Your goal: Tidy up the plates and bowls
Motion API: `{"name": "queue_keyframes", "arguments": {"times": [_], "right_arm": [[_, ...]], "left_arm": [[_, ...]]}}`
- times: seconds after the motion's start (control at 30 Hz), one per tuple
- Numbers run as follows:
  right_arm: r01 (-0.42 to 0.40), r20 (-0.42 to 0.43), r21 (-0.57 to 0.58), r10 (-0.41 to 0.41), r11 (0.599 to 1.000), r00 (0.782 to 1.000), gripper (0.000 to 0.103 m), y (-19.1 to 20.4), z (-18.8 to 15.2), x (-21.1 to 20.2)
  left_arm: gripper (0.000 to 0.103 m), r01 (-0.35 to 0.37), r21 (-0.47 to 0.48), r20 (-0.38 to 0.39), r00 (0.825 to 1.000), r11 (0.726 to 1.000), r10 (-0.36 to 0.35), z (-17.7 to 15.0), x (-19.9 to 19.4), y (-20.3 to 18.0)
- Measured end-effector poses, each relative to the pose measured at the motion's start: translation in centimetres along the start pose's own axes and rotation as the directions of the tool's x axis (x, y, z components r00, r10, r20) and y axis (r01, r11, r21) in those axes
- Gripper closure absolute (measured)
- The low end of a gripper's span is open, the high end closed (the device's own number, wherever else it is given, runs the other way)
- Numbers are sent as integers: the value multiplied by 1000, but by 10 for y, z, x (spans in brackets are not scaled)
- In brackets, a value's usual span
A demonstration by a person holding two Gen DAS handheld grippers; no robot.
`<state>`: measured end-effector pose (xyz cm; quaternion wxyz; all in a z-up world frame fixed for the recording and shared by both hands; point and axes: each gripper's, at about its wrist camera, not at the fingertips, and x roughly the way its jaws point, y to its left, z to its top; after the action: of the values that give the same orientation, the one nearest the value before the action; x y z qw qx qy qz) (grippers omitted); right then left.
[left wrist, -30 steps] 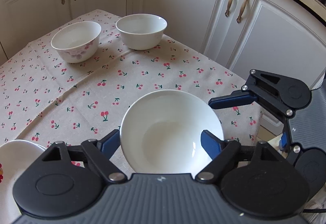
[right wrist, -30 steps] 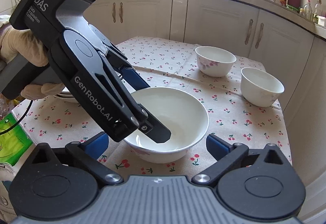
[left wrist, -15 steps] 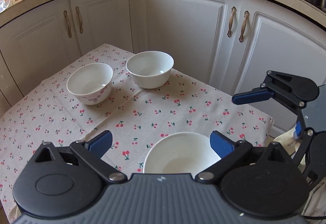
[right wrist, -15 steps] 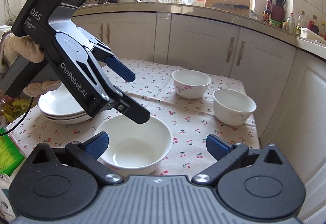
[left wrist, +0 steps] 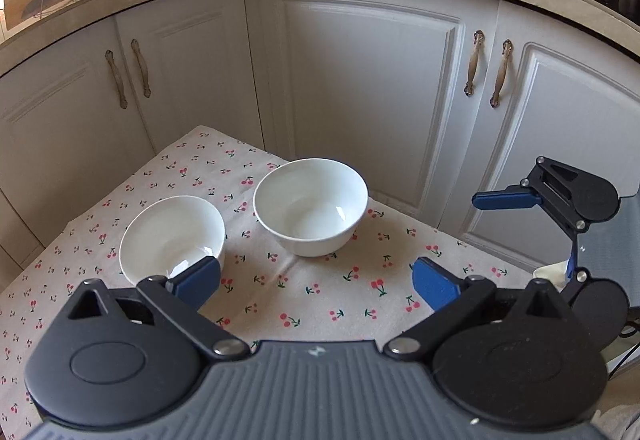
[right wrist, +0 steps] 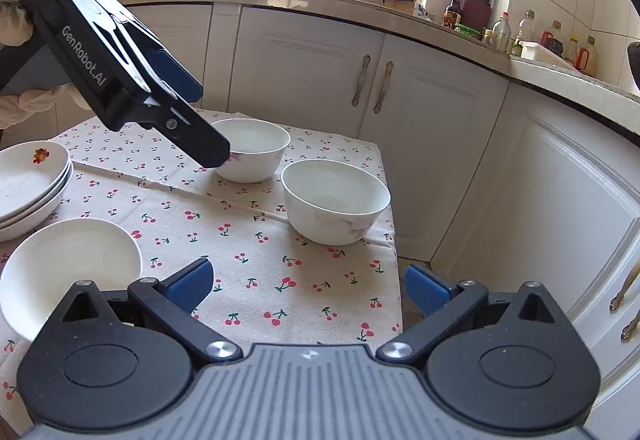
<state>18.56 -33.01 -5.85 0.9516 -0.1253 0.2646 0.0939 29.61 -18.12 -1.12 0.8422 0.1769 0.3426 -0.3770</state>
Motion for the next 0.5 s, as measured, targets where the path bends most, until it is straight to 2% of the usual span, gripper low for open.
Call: {"name": "queue_keyframes", "arguments": {"times": [0.5], "right_arm": [[-41,-17,31,41,999,999,0,-29,23,65]], "left_arm": [[1,41,3,-61,997,999,-41,45,85,24]]}}
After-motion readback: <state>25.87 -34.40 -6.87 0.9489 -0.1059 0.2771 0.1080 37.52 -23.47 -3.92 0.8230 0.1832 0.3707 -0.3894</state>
